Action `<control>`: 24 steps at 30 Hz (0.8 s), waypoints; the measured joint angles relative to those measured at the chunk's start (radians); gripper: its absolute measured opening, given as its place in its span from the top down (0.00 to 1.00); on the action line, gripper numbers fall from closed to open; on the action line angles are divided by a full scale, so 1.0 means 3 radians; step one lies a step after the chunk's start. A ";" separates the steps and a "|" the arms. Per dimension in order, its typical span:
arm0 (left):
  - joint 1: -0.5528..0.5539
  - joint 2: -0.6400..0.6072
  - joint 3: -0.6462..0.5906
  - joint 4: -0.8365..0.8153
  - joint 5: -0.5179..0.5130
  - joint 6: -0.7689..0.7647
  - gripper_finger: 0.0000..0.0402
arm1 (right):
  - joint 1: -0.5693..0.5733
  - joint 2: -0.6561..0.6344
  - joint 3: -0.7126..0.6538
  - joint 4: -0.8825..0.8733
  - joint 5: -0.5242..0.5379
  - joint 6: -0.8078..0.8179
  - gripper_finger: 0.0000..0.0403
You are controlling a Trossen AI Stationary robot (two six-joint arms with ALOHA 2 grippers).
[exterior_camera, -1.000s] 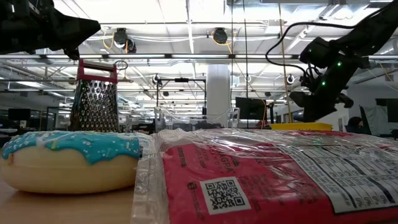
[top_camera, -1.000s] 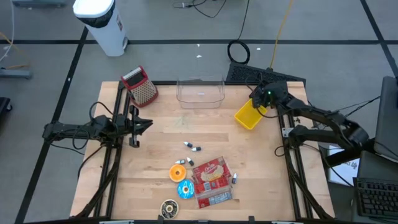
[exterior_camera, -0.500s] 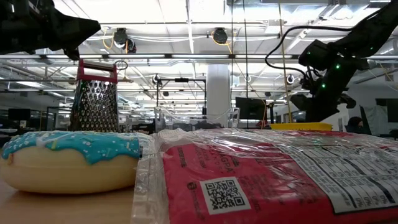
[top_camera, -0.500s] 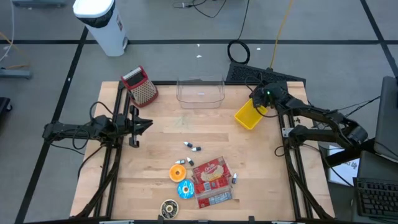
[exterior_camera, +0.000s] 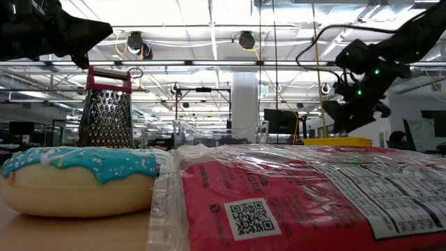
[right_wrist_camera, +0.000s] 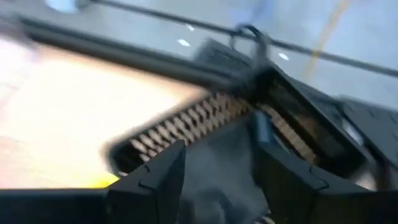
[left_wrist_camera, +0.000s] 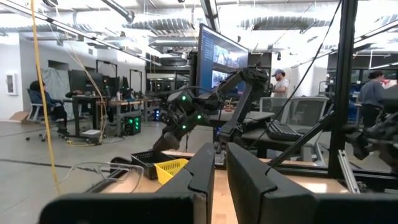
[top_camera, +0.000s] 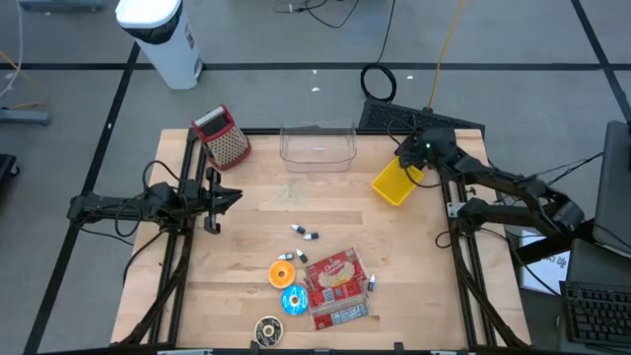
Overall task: Pick & Place Food Item
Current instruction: Put the violet food coloring bottle into the black bin
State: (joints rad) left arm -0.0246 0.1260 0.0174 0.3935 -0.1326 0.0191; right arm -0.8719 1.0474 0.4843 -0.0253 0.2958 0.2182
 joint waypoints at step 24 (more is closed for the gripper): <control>-0.0001 -0.0001 0.0000 0.0000 0.0000 0.0007 0.90 | 0.3560 -0.0417 0.0000 0.1047 -0.1154 -0.0799 0.52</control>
State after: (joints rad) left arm -0.0248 0.1258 0.0174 0.3935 -0.1327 0.0212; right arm 0.1961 0.9222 0.4843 0.2887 -0.0503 -0.0214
